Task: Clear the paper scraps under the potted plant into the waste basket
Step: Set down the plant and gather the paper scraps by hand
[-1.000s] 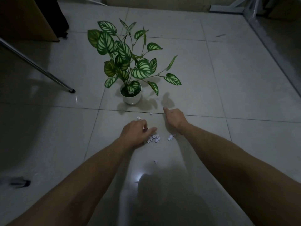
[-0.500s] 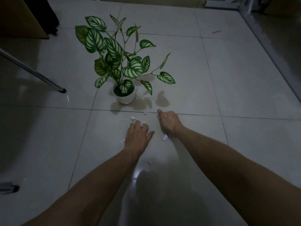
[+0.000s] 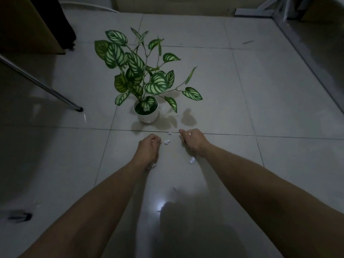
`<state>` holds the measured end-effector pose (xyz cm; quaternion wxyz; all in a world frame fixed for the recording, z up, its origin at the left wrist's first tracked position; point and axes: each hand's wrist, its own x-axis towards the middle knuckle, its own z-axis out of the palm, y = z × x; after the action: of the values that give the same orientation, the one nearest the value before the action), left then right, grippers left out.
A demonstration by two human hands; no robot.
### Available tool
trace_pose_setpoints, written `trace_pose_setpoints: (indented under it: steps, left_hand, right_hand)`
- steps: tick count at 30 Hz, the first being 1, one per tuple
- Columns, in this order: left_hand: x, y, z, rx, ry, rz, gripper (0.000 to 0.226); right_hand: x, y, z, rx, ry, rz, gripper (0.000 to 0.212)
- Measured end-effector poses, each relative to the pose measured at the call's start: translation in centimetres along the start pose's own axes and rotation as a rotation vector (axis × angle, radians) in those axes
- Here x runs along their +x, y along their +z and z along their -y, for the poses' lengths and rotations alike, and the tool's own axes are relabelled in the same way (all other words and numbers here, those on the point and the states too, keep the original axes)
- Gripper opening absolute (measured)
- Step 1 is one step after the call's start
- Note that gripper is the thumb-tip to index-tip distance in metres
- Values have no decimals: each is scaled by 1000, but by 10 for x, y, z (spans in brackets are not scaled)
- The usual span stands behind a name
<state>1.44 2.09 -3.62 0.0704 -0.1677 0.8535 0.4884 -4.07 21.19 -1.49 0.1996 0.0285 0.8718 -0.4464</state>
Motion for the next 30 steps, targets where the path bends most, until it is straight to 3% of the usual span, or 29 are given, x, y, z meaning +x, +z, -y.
trace_pose_setpoints:
  steps: [5, 10, 16, 19, 25, 28, 30]
  left_hand:
    - [11, -17, 4, -340, -278, 75, 32]
    - [23, -37, 0, -92, -358, -122, 56]
    - [29, -32, 2, 172, -137, -9, 27]
    - [33, -29, 4, 225, -72, 60, 30]
    - [43, -25, 4, 520, 151, 158, 41]
    - [46, -19, 10, 571, 223, 169, 20]
    - [47, -18, 12, 575, 238, 161, 17]
  right_hand:
    - [1, 8, 9, -19, 4, 19, 44]
    - [7, 25, 9, -214, -66, -129, 45]
    - [14, 41, 15, -610, -176, -1, 64]
    - [19, 49, 14, -731, -208, 9, 64]
    - [24, 51, 9, -829, -321, 34, 50]
    - [21, 52, 5, -776, -378, 14, 38]
    - [20, 51, 3, -704, -374, -8, 35]
